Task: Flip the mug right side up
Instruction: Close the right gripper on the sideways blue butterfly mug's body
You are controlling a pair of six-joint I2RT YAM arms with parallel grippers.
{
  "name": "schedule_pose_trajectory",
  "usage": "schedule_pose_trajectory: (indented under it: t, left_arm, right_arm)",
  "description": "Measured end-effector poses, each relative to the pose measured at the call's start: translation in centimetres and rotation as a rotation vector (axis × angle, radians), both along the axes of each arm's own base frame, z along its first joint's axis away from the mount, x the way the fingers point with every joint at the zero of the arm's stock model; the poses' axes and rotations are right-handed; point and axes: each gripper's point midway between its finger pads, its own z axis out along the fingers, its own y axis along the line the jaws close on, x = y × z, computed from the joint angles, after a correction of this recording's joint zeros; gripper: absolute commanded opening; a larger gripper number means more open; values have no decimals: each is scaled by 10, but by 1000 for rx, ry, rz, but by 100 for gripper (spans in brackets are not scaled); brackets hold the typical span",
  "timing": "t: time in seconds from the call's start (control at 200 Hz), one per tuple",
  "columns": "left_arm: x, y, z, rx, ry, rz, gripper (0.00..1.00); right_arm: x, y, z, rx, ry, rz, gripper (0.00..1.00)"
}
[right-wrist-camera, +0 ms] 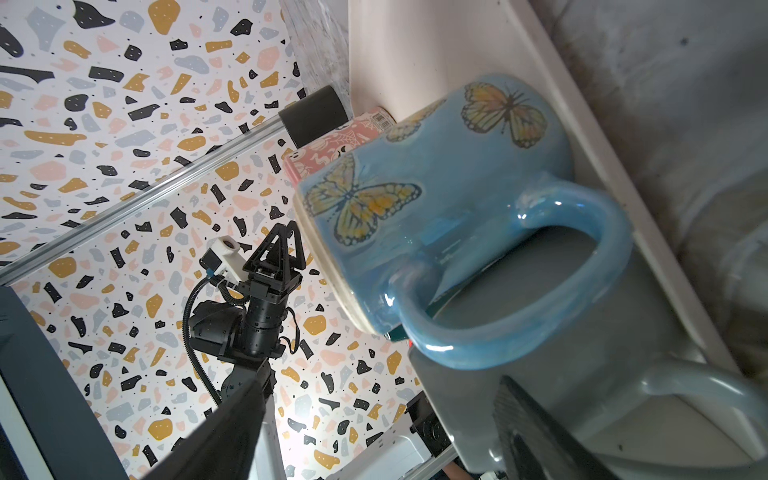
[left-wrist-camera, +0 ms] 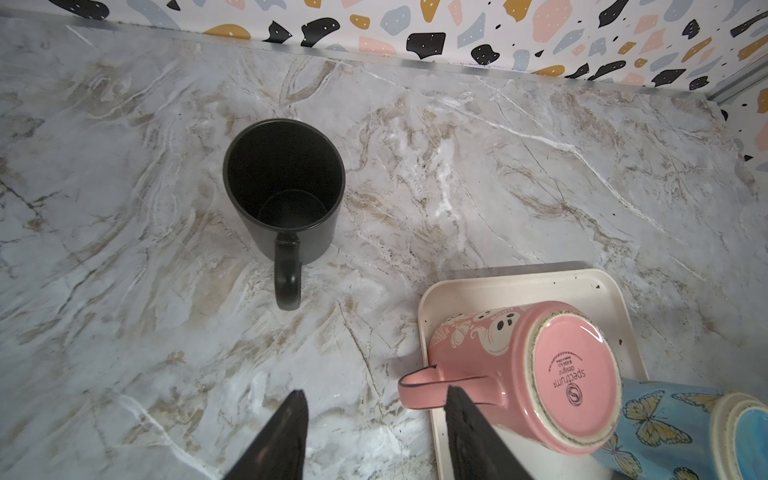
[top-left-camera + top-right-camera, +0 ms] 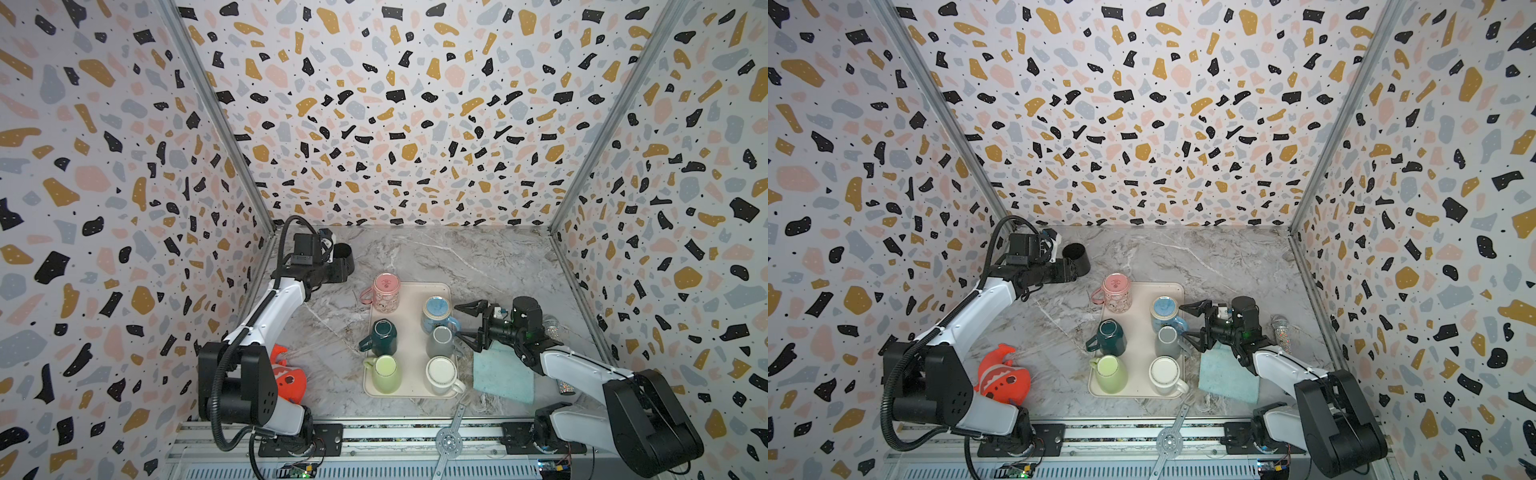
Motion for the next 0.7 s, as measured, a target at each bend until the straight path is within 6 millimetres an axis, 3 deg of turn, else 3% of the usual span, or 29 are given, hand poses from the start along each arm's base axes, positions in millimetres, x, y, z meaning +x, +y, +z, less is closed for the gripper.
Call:
schedule_pose_trajectory:
  t: [0.375, 0.701]
  left_arm:
    - [0, 0, 0, 2, 0, 1, 54]
    - [1, 0, -3, 3, 8, 2, 54]
  right_arm:
    - [12, -6, -11, 0, 45, -56, 86]
    - [30, -13, -15, 30, 67, -129, 80]
